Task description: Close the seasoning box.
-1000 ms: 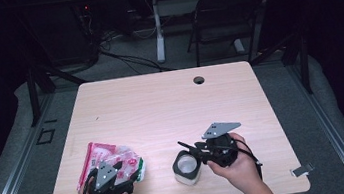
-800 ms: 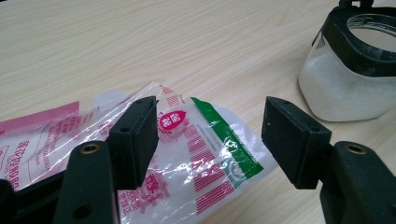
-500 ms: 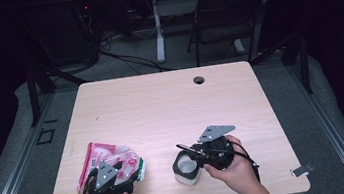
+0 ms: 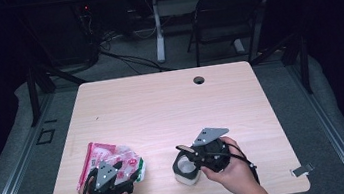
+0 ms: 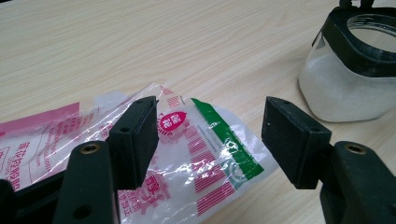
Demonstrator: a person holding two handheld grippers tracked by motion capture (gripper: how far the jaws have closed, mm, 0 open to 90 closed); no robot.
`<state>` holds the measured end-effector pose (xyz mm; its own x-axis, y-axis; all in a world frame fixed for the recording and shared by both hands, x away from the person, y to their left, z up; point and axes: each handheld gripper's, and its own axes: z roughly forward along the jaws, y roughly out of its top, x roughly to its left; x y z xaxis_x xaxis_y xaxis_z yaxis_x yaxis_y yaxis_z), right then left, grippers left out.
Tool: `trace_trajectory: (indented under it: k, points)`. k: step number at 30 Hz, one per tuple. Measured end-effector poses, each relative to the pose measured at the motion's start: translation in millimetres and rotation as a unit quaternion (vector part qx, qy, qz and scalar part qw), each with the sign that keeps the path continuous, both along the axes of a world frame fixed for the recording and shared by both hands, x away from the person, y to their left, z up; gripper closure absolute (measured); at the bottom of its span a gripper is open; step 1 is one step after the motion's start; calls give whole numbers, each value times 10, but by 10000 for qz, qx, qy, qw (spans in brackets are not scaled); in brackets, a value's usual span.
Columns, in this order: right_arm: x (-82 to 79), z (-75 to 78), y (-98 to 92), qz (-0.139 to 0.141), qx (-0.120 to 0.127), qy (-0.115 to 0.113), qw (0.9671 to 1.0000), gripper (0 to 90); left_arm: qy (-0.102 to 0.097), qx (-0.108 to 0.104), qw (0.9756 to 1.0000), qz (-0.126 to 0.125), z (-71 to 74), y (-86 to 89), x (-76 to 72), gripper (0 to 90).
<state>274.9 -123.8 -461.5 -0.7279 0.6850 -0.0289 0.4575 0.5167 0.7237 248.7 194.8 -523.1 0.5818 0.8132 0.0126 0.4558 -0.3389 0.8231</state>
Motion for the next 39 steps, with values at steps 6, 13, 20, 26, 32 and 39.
trace_trajectory:
  k: [6, 13, 20, 26, 32, 39]
  points:
    - [-87, -48, 49, -47, -97, -258, 9996, 656, -27, -23, 10000, 44, 2, 13, 0, 364]
    - [-154, -101, 78, -27, -162, -471, 9988, 643, -27, -23, 10000, 58, -3, 11, 1, 364]
    - [-209, -161, 113, -26, -231, -616, 9978, 613, 2, 7, 10000, 54, -5, 9, 2, 364]
    - [-231, -175, 135, -8, -314, -649, 9974, 603, -4, 11, 10000, 47, -11, 6, 4, 364]
    - [-239, -190, 161, 31, -351, -669, 9971, 587, -4, 17, 10000, 44, -14, 3, 2, 364]
    - [-243, -204, 191, 82, -305, -628, 9975, 583, -13, 15, 10000, 48, -12, 12, 3, 364]
